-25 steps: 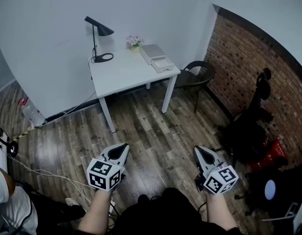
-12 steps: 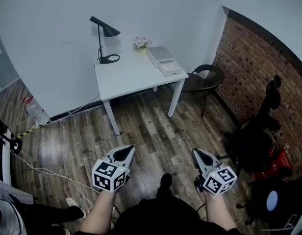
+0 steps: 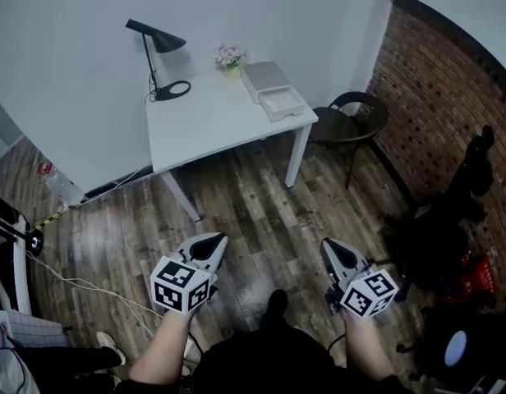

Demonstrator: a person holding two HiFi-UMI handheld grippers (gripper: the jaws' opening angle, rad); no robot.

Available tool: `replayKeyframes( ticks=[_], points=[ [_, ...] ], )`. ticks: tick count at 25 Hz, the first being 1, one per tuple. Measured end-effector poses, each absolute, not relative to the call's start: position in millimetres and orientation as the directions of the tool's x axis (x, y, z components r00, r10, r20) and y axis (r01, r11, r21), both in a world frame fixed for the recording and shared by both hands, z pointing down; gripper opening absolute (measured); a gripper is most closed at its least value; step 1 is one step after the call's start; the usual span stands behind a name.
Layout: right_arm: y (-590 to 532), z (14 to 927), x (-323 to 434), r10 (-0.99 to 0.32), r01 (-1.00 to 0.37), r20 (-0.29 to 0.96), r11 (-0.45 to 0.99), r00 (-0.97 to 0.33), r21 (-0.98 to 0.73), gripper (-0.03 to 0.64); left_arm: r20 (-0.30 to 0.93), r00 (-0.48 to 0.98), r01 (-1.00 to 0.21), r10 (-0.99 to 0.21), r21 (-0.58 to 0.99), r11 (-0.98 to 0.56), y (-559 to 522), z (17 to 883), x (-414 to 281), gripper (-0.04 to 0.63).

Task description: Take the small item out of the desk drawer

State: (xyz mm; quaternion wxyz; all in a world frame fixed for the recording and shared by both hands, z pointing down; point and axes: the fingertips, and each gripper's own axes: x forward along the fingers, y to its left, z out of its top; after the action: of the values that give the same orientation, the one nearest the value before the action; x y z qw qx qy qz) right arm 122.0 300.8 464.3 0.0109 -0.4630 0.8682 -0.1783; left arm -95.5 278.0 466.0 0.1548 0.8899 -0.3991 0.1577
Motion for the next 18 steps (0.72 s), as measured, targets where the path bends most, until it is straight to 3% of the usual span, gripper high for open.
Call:
replayKeyframes(
  ticks=[18],
  points=[
    [189, 452, 193, -0.773, -0.768, 0.144, 0.553, -0.618, -0.323, 0.003, 0.412, 0.633, -0.758, -0.655, 0.158, -0.633, 169, 461, -9, 0.008]
  ],
)
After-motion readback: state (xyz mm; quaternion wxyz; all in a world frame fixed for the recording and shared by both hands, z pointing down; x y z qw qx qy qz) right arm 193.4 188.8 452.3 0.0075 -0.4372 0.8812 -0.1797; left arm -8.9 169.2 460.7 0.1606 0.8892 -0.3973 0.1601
